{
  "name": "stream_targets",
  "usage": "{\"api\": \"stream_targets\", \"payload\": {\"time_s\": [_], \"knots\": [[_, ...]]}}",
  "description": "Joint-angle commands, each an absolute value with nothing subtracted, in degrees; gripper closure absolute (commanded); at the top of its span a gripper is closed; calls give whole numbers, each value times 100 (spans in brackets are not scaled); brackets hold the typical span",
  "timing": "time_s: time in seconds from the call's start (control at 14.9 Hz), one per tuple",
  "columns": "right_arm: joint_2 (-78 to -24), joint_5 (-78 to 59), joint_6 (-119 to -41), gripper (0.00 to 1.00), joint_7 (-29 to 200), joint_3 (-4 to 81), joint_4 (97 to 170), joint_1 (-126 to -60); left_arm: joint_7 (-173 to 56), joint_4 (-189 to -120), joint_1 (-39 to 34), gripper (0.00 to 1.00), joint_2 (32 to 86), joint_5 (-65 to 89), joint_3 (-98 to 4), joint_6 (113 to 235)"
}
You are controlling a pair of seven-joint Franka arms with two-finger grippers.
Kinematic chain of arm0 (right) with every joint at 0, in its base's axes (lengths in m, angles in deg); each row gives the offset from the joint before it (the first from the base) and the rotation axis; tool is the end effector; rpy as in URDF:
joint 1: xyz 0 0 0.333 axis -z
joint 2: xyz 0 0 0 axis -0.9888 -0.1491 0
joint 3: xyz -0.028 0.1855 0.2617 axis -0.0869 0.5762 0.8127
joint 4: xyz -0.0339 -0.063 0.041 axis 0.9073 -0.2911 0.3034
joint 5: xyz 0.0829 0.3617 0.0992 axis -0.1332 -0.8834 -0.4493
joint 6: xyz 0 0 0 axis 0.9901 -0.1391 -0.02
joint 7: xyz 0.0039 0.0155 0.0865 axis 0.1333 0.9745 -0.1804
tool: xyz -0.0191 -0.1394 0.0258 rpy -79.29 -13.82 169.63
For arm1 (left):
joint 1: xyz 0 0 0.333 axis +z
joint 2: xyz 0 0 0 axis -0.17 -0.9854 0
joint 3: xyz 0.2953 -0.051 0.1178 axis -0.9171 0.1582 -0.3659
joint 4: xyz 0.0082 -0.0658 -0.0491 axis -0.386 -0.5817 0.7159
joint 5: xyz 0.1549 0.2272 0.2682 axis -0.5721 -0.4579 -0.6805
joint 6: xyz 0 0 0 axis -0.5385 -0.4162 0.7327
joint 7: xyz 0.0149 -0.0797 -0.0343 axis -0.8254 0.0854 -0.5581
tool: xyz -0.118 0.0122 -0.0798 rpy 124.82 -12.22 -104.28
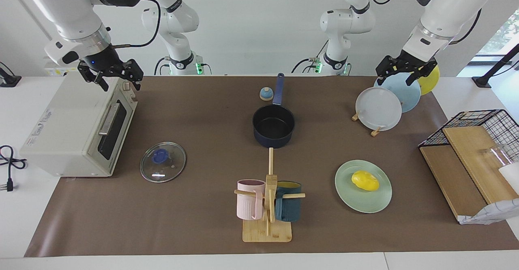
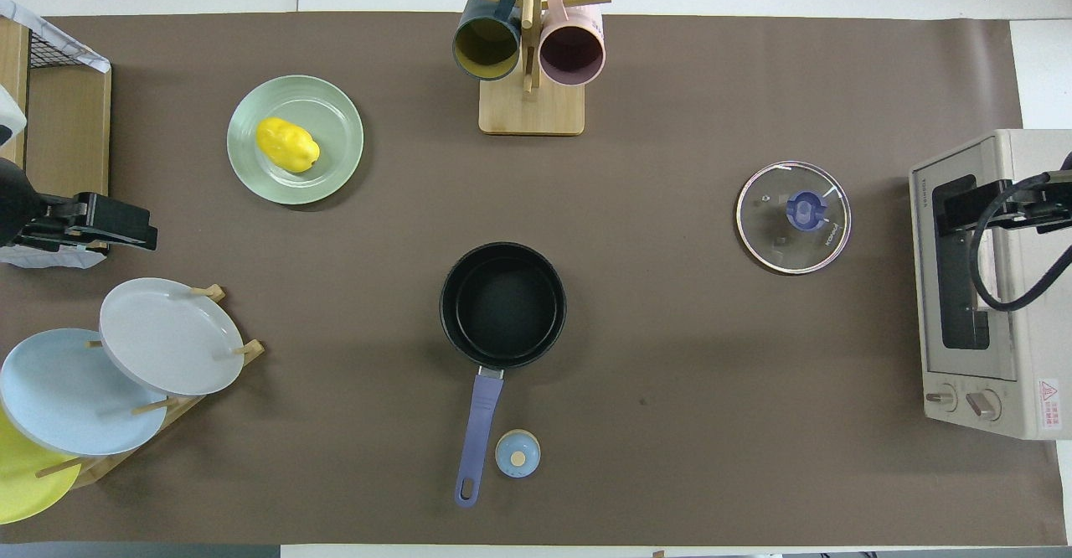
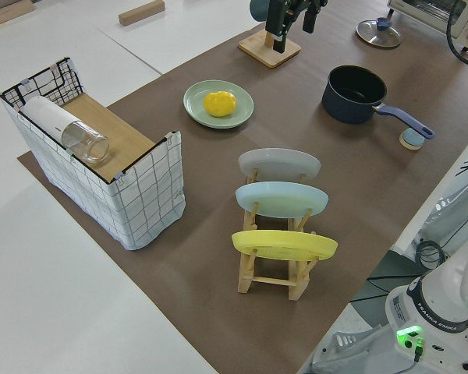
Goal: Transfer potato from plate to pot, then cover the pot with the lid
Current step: 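Move the left gripper toward the yellow potato on the green plate, then grasp the yellow potato with the left gripper while the right gripper reaches the lid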
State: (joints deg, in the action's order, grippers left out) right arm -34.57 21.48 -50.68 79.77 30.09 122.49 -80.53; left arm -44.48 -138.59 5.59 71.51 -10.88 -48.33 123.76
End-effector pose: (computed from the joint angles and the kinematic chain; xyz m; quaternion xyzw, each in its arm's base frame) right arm 0.5323 -0.0213 0.5845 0.9996 0.0041 -0.0285 0.0016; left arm 0.5204 -0.0620 0.5944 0.9989 -0.0391 -0.0186 0.0160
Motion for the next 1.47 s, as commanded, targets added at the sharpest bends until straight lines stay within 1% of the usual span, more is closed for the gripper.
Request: {"api": "stream_targets", "payload": {"time_s": [0.0,0.07,0.13,0.4,0.6,0.74,0.87,0.94,1.14,1.2,1.27,1.4], "knots": [[-3406,2035,-5044,0,7887,3023,12312,-8002,-4496,-14084,539,0,7267,-1085,-4836,12781],[-3406,2035,-5053,0,7905,3032,12321,-8002,-4505,-14023,548,0,7128,-1059,-4844,12808],[-3406,2035,-5053,0,7922,3032,12321,-8028,-4601,-13761,548,0,6865,-989,-4844,12739],[-3406,2035,-5166,0,7940,3050,12321,-8090,-5383,-12628,548,0,5451,-997,-4879,12843],[-3406,2035,-5509,0,7993,3059,12469,-8107,-6190,-11678,548,0,4300,-1015,-4897,13307],[-3397,2035,-5798,0,8010,3102,12680,-8107,-6857,-11456,540,0,3771,-1015,-4932,13676],[-3450,2035,-6080,0,8010,3129,12838,-8160,-8102,-11115,434,0,3139,-1032,-4967,14046],[-3502,2026,-6203,0,8010,3129,12900,-8178,-8700,-11009,356,0,2918,-1032,-5046,14317],[-3897,1939,-6520,0,8133,3129,12954,-8178,-9854,-11095,110,0,2759,-1102,-5230,14837],[-4020,1886,-6695,0,8151,3129,12962,-8178,-10075,-11278,48,0,2767,-1207,-5248,15099],[-4117,1885,-6870,0,8169,3129,13023,-8178,-10130,-11654,39,0,2862,-1252,-5257,15311],[-4241,1885,-7231,0,8361,3129,13225,-8187,-10217,-12095,39,0,3073,-1357,-5266,15401]]}}
